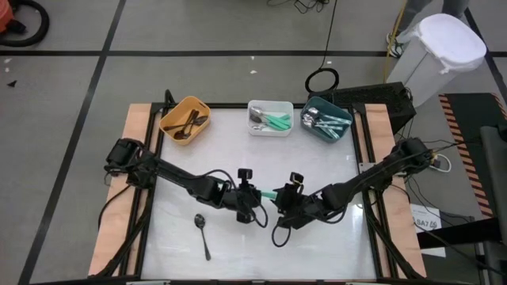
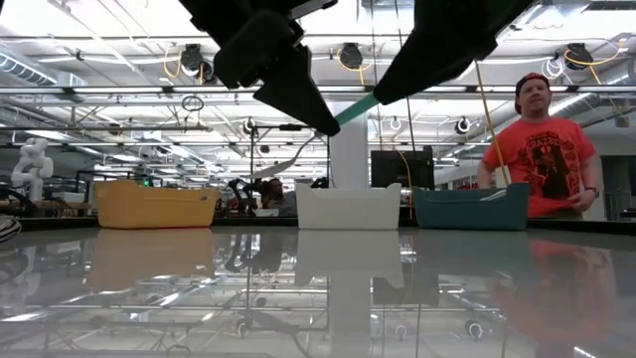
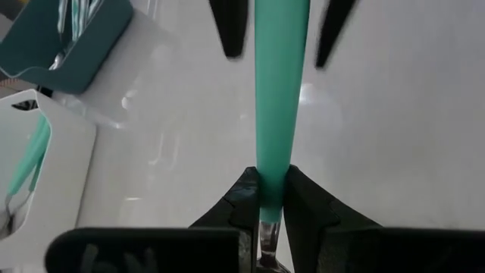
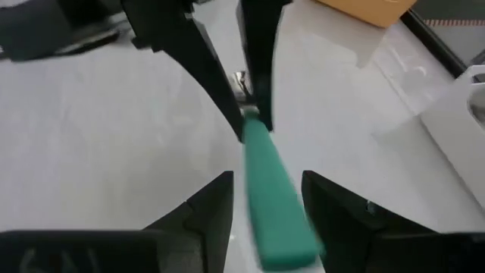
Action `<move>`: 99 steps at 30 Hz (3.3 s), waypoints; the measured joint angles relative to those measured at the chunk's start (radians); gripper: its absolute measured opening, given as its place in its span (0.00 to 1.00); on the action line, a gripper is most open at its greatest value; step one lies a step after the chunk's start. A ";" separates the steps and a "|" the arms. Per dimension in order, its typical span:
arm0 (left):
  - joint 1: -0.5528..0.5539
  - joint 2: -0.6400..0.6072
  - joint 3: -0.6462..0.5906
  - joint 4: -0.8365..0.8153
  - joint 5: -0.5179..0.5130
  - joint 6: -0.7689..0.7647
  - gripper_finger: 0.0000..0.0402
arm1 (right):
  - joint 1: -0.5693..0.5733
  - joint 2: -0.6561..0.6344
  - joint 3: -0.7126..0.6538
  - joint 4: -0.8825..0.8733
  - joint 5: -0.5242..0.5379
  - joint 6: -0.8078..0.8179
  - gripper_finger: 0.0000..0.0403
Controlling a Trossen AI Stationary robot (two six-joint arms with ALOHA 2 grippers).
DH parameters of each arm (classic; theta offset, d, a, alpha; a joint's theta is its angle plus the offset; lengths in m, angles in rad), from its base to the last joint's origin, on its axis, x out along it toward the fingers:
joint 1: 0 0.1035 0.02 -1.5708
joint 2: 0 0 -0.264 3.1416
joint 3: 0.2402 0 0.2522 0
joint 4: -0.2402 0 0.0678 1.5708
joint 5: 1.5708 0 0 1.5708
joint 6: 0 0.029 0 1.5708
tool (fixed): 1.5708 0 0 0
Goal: Sort silverware by color (type)
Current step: Put the blue spoon into the white bin
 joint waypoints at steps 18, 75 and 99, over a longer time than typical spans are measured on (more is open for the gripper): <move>-0.023 0.000 0.000 -0.003 -0.005 -0.019 0.09 | -0.005 0.051 0.000 0.092 -0.001 0.029 0.23; -0.017 0.002 -0.001 -0.035 -0.009 -0.048 0.11 | -0.019 0.045 0.000 0.097 -0.037 0.009 0.19; 0.044 -0.155 -0.045 -0.217 -0.133 -0.123 0.48 | -0.103 -0.113 0.000 -0.151 -0.052 -0.156 0.19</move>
